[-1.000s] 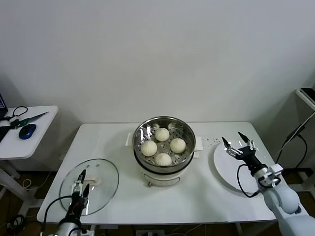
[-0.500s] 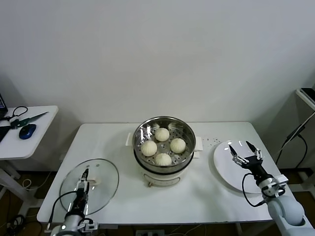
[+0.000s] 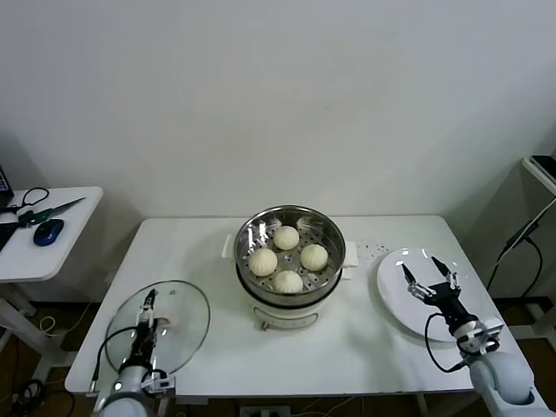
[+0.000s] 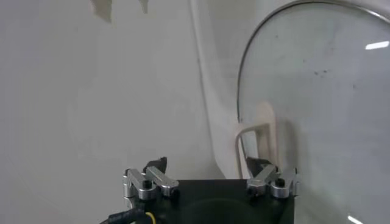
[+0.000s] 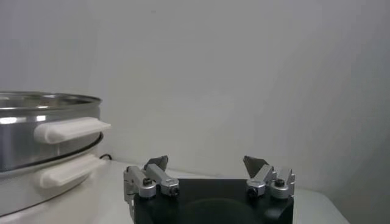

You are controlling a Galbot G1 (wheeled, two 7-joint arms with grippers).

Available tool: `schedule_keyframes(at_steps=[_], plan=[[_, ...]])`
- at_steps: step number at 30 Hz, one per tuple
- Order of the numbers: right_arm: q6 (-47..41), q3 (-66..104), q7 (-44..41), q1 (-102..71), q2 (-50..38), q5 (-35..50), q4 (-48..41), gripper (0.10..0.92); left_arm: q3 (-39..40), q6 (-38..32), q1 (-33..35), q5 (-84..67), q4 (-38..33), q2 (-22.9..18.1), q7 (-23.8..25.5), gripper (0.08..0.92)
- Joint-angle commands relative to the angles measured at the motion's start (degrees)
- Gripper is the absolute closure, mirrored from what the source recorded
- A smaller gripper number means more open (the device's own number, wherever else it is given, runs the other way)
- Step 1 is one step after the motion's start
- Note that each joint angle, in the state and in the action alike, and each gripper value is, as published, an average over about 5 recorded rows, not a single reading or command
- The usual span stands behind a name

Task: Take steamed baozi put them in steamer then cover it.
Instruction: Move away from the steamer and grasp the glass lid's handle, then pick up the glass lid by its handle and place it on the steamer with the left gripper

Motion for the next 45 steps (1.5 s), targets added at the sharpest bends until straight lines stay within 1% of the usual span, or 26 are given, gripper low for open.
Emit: schedule_keyframes(at_steps=[1, 11, 17, 21, 23, 26, 29, 32, 37, 41, 43, 45], plan=[[0.35, 0.15, -0.53, -0.36, 0.94, -2.28, -0.65, 0.203, 0.27, -0.41, -2.76, -3.03, 4.12, -0.05, -1.91, 0.229], [1.08, 0.41, -1.39, -0.49, 2.14, -4.12, -1.3, 0.203, 0.13, -0.81, -2.63, -5.49, 4.78, 0.07, -2.39, 0.518], [1.4, 0.45, -1.75, -0.21, 2.68, -4.52, -1.72, 0.203, 0.21, -0.86, -1.83, -7.69, 2.17, 0.41, -2.8, 0.691], [1.69, 0.61, -1.92, -0.08, 2.68, -4.55, -2.15, 0.203, 0.53, 0.29, 0.22, -9.57, -3.68, 1.23, -2.87, 0.803], [1.84, 0.77, -2.01, 0.03, 2.65, -4.55, -2.45, 0.203, 0.83, 1.35, 1.73, -10.85, -7.49, 1.81, -2.85, 0.839], [2.0, 1.03, -2.1, 0.22, 2.47, -4.5, -2.81, 0.203, 1.34, 4.24, 4.31, -12.68, -13.38, 2.94, -2.78, 0.85], [2.15, 1.24, -2.16, 0.48, 2.2, -4.5, -3.35, 0.203, 1.6, 8.59, 6.67, -13.18, -19.48, 4.44, -2.15, 0.85], [2.55, 1.29, -2.27, 0.84, 1.89, -4.95, -4.24, 0.203, 2.32, 14.3, 8.27, -13.57, -24.86, 7.8, -0.31, 0.85], [3.03, 1.21, -2.97, 1.51, 1.41, -6.02, -5.68, 0.203, 5.82, 23.55, 8.19, -16.07, -31.68, 15.57, 3.12, 0.85], [3.02, 0.84, -3.98, 2.26, 0.83, -6.81, -6.68, 0.203, 11.91, 30.81, 4.49, -17.64, -33.99, 23.57, 5.78, 0.85], [3.01, 0.55, -3.98, 2.92, 0.66, -7.03, -7.29, 0.203, 15.51, 33.65, 1.43, -17.49, -34.29, 27.63, 7.4, 0.85], [2.97, 0.19, -3.85, 3.75, 0.64, -7.25, -7.94, 0.203, 19.79, 36.01, -3.12, -16.7, -34.42, 30.68, 10.38, 0.85]])
